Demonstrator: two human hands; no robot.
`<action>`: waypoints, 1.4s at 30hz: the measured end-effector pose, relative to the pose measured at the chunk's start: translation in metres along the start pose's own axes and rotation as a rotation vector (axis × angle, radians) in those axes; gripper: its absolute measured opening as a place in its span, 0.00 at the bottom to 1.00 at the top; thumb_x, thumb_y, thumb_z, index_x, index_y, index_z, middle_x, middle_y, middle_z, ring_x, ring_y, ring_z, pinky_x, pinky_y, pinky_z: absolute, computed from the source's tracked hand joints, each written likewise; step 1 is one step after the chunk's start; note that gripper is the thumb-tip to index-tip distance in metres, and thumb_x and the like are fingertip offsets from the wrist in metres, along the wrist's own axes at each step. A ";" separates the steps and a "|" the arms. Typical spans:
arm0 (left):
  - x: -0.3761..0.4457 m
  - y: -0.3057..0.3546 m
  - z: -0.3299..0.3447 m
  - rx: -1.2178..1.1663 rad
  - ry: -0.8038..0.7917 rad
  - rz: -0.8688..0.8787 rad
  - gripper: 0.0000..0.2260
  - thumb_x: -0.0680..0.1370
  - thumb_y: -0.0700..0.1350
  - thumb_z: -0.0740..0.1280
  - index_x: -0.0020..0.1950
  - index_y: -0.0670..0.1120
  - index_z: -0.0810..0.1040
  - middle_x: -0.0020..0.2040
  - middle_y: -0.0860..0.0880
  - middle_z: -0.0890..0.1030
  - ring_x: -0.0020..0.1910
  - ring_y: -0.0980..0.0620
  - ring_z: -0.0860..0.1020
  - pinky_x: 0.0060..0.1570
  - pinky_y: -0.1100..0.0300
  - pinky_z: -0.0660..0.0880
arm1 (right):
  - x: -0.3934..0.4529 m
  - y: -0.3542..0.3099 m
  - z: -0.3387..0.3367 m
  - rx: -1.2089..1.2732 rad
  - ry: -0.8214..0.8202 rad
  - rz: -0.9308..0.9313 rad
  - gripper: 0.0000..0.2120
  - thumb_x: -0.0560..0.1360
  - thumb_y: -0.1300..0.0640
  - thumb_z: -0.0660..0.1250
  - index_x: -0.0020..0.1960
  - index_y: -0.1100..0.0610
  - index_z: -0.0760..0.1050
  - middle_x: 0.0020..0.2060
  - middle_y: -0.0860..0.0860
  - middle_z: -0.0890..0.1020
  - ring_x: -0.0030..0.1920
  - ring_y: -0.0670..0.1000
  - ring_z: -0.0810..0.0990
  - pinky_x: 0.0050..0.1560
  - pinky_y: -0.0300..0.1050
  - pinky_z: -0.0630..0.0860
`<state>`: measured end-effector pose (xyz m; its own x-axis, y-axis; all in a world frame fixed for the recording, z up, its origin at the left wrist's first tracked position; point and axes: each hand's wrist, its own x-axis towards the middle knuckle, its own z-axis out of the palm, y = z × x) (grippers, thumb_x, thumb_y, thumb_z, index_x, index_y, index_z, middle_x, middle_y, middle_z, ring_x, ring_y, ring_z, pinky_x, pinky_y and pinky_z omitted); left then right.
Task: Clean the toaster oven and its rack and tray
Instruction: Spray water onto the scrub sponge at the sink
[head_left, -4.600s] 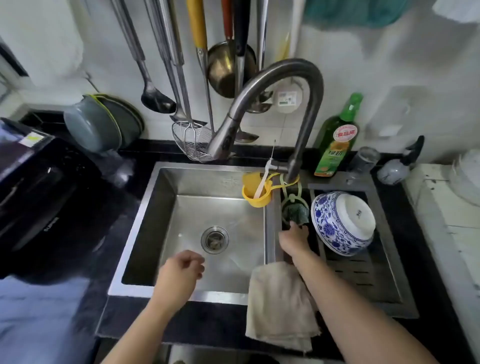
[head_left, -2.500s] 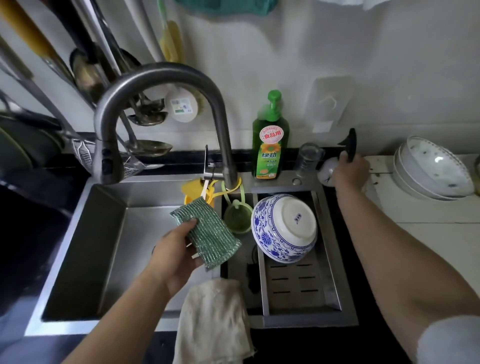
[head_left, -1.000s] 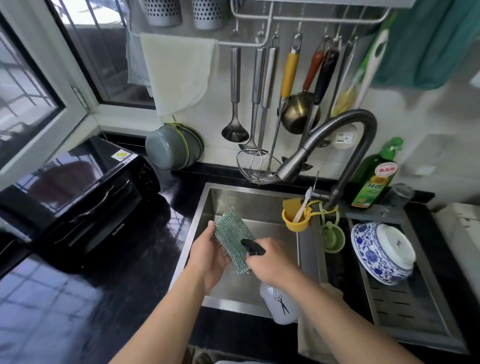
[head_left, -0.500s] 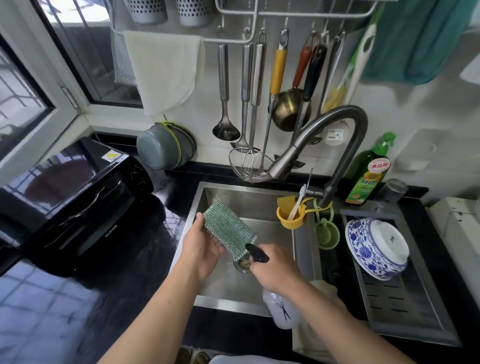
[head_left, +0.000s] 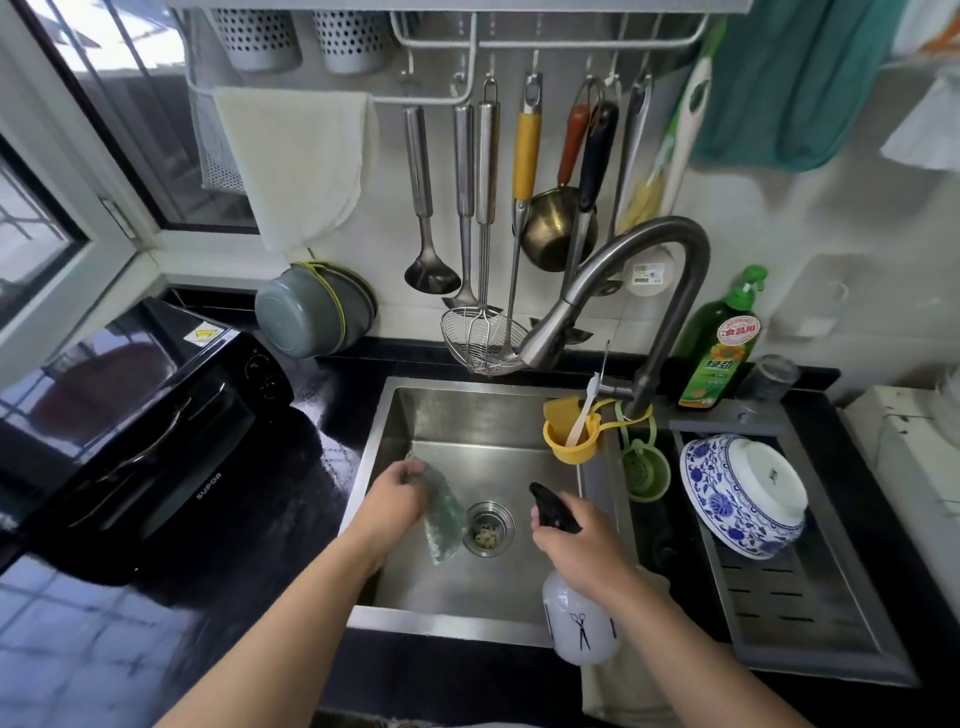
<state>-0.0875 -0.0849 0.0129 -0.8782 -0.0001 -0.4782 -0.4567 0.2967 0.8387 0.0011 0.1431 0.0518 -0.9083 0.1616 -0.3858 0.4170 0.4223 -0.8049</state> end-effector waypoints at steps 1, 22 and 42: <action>0.000 0.000 -0.004 0.276 -0.024 0.065 0.20 0.79 0.34 0.62 0.70 0.46 0.74 0.59 0.46 0.83 0.58 0.45 0.82 0.51 0.61 0.77 | 0.001 0.001 -0.001 0.015 0.001 -0.001 0.02 0.74 0.55 0.67 0.43 0.51 0.79 0.42 0.54 0.82 0.45 0.55 0.81 0.41 0.44 0.72; -0.035 0.014 0.025 -0.939 -0.219 -0.221 0.17 0.81 0.35 0.57 0.66 0.33 0.77 0.60 0.34 0.83 0.53 0.39 0.82 0.65 0.45 0.75 | -0.006 -0.022 -0.003 0.026 -0.172 -0.092 0.03 0.71 0.54 0.67 0.44 0.51 0.78 0.36 0.49 0.78 0.38 0.46 0.75 0.40 0.42 0.69; -0.046 0.002 0.022 -1.148 -0.294 -0.231 0.24 0.86 0.51 0.56 0.73 0.35 0.74 0.69 0.34 0.78 0.72 0.36 0.74 0.76 0.43 0.65 | 0.006 -0.043 0.015 -0.107 -0.179 -0.024 0.05 0.64 0.51 0.65 0.35 0.53 0.74 0.29 0.46 0.76 0.37 0.54 0.78 0.40 0.57 0.78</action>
<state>-0.0452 -0.0635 0.0309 -0.7613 0.3204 -0.5638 -0.5900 -0.7030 0.3972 -0.0218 0.1126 0.0773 -0.8937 -0.0073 -0.4485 0.3803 0.5179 -0.7663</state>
